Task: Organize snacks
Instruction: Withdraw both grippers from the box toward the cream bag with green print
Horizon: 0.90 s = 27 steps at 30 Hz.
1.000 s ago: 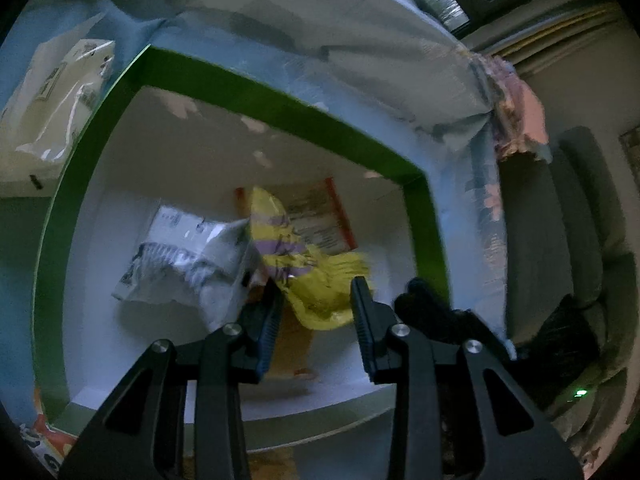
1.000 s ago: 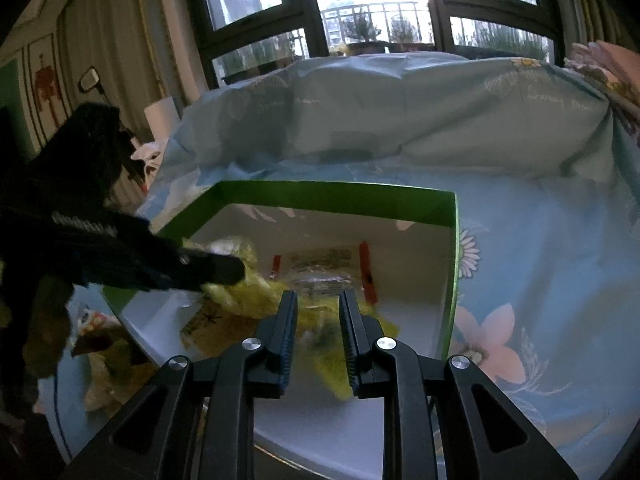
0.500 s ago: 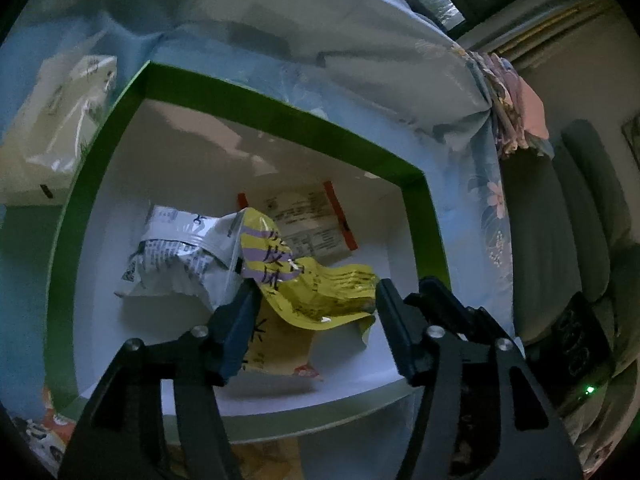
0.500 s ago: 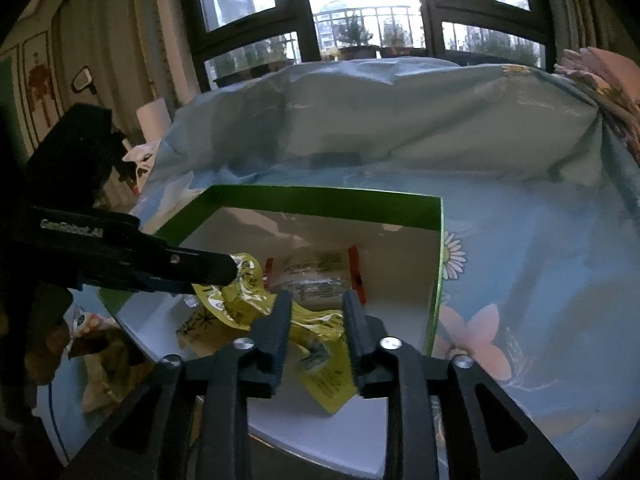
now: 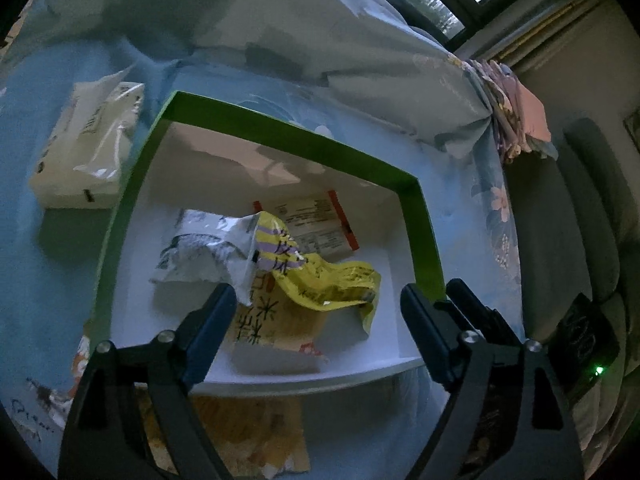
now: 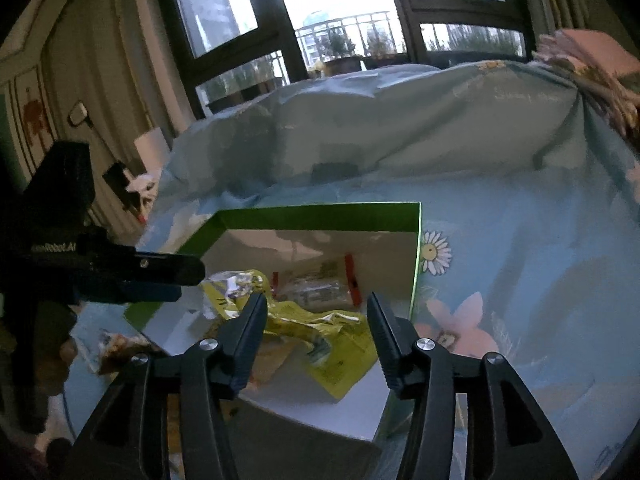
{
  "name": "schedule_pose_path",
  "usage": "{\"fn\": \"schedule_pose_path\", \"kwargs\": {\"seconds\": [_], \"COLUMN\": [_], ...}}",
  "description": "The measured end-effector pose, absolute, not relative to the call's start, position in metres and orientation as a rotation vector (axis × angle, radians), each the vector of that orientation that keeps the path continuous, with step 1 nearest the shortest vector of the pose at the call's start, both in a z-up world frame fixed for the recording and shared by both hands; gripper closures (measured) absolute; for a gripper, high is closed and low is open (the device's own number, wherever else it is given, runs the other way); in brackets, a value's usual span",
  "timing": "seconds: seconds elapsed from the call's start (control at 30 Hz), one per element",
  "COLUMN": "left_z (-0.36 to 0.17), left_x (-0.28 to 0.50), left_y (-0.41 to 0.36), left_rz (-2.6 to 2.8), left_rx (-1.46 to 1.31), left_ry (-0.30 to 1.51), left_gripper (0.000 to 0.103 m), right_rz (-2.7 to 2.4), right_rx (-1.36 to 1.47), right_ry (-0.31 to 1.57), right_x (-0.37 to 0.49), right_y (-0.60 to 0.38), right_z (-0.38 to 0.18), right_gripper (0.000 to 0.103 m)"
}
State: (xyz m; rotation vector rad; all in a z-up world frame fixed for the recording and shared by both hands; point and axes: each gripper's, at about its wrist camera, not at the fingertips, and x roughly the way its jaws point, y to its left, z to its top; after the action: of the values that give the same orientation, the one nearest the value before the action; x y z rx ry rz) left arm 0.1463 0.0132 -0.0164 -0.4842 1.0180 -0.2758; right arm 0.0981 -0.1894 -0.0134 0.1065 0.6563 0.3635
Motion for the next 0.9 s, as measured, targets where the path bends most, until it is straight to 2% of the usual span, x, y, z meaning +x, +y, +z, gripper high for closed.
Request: {"fn": "schedule_pose_path", "kwargs": {"seconds": [0.1, 0.33, 0.6, 0.9], "left_z": [-0.012, 0.005, 0.005, -0.028], "left_x": [0.139, 0.113, 0.077, 0.028], "left_y": [0.018, 0.036, 0.047, 0.066], "left_rz": [-0.265, -0.251, -0.181, -0.064], "left_rx": [-0.484, -0.492, -0.458, -0.395], "left_ry": [1.010, 0.953, 0.907, 0.893], "left_gripper": [0.008, 0.000, 0.000, 0.000], "right_rz": [0.392, 0.469, 0.547, 0.596], "right_rx": [0.160, 0.249, 0.277, 0.223], "right_ry": [0.651, 0.659, 0.697, 0.765], "right_x": [0.092, 0.074, 0.052, 0.029], "right_y": [-0.194, -0.196, -0.187, -0.159], "right_z": [-0.010, -0.008, -0.022, -0.045], "right_gripper": [0.040, 0.039, 0.039, 0.039]}}
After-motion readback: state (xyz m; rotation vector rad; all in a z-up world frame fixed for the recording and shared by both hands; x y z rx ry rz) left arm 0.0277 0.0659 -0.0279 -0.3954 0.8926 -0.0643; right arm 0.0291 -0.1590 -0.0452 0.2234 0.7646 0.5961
